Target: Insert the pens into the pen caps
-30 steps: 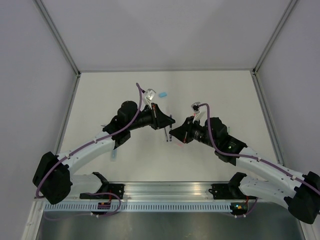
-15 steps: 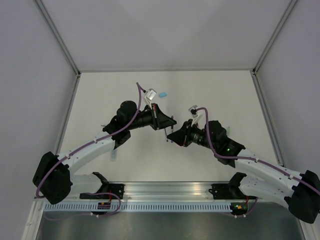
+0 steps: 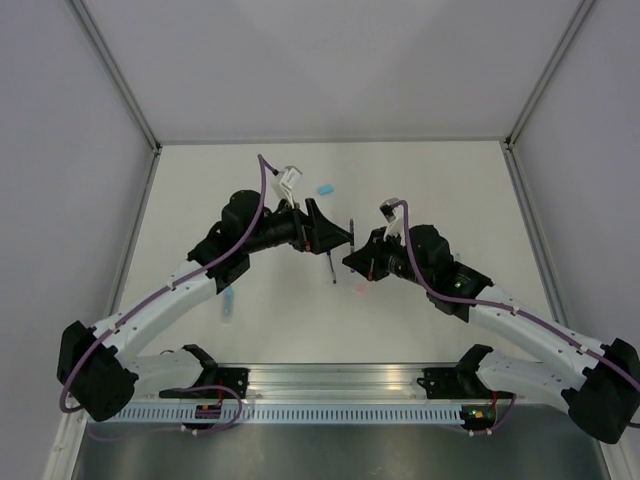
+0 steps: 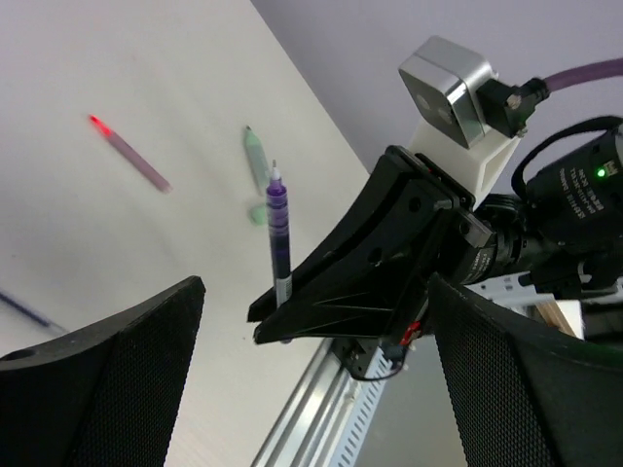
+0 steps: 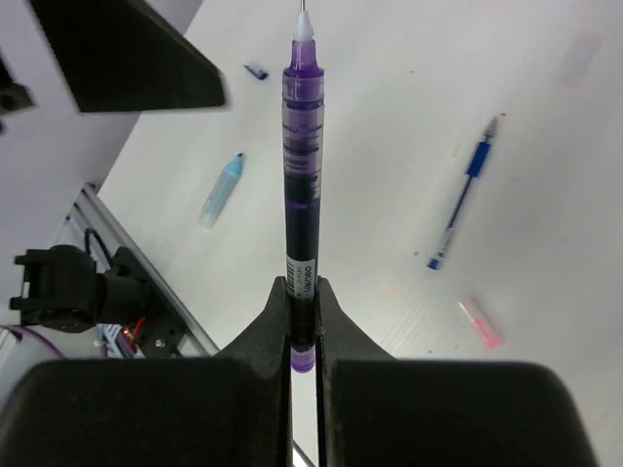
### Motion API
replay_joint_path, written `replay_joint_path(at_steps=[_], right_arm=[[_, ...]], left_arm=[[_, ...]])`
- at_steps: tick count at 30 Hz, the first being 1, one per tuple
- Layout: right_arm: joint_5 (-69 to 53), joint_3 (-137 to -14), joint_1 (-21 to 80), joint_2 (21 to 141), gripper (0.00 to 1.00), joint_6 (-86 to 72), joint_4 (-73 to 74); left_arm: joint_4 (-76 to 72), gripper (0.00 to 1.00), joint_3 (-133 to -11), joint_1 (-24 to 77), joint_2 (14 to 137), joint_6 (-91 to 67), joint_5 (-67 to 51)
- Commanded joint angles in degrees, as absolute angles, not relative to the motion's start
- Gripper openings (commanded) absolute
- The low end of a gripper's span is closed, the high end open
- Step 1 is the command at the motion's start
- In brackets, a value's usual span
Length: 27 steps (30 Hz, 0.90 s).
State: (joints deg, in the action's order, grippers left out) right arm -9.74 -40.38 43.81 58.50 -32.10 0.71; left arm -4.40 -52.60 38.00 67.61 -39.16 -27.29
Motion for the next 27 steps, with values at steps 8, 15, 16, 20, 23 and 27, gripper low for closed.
replay_joint_path(at_steps=[8, 15, 16, 20, 23, 27], right_arm=[[-3.2, -34.8, 40.8, 44.7, 0.00, -34.6, 4.5], [-4.8, -35.2, 40.9, 40.2, 0.00, -35.3, 6.7], [-4.6, -35.2, 40.8, 38.9, 0.00, -35.0, 6.9], [0.3, -36.1, 40.8, 35.7, 0.00, -33.7, 9.8], [5.3, -37.3, 40.8, 34.5, 0.00, -33.2, 12.7], [9.7, -38.4, 40.8, 33.4, 0.00, -31.4, 15.2]], left_arm=[[10.7, 0.99, -55.7, 26.0, 61.7, -38.8, -5.8], [7.0, 0.98, -51.5, 18.5, 65.8, -42.0, -4.7], [5.6, 0.98, -50.7, 18.5, 67.0, -41.8, -5.3], [2.5, 0.94, -50.2, 18.5, 73.1, -39.7, -9.7], [2.4, 0.92, -51.9, 18.6, 78.8, -38.1, -12.6], [-1.3, 0.91, -53.1, 19.9, 84.3, -36.3, -15.6]])
